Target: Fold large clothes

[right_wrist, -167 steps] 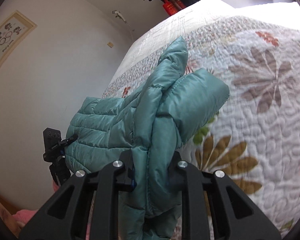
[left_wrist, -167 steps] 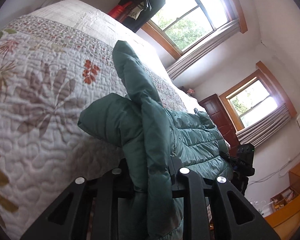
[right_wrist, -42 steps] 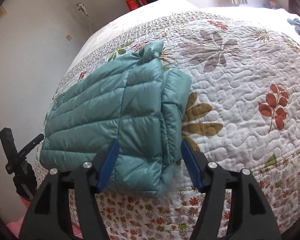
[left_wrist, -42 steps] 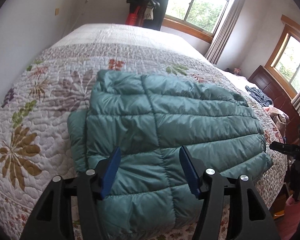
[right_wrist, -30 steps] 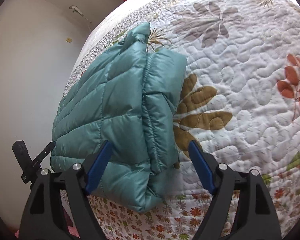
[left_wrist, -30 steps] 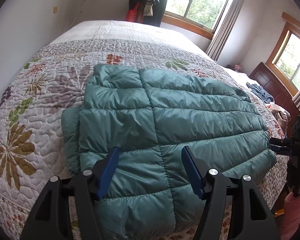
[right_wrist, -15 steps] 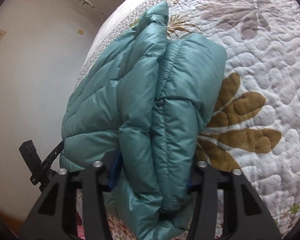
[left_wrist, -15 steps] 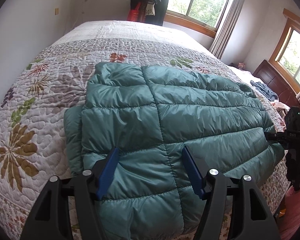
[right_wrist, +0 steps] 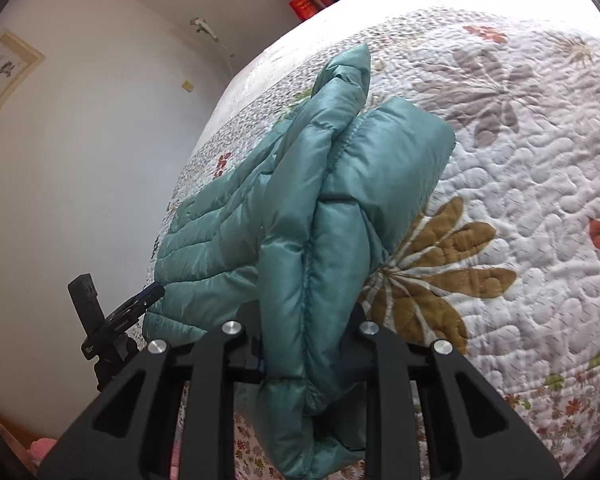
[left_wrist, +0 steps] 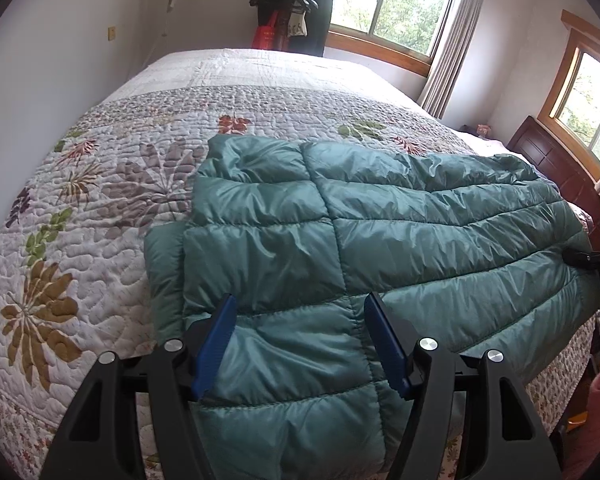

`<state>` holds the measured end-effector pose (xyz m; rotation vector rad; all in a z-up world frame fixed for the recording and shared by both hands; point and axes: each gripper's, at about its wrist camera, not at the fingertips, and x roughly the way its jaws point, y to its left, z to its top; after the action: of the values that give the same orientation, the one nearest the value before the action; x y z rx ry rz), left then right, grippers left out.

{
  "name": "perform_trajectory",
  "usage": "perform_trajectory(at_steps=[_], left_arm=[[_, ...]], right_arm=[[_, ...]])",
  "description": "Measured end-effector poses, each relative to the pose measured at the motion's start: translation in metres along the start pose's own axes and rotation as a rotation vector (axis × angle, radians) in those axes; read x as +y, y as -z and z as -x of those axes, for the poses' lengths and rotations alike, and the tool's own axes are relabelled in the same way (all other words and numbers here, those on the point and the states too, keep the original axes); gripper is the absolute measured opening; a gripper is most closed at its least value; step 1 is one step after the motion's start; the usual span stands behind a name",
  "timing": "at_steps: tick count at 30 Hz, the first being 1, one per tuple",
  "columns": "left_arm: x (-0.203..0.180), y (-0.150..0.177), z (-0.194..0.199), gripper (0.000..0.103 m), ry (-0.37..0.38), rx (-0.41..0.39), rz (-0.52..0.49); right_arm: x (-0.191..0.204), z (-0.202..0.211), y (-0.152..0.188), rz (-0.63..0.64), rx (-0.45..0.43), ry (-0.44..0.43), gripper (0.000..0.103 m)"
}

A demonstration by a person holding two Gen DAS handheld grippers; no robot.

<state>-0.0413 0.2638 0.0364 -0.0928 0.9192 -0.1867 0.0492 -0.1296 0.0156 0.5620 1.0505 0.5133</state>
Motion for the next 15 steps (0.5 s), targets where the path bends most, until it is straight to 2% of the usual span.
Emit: perform_trajectory(at_steps=[3, 7, 15], left_arm=[[-0.006, 0.001, -0.004, 0.067, 0.011, 0.006, -0.018], [-0.007, 0.004, -0.009, 0.067, 0.021, 0.012, -0.025], [-0.005, 0.007, -0.014, 0.068, 0.032, 0.012, -0.023]], right_arm=[[-0.014, -0.005, 0.001, -0.051, 0.022, 0.027, 0.021], [-0.034, -0.017, 0.002, -0.110, 0.054, 0.008, 0.021], [-0.045, -0.025, 0.007, -0.132, 0.061, -0.009, 0.023]])
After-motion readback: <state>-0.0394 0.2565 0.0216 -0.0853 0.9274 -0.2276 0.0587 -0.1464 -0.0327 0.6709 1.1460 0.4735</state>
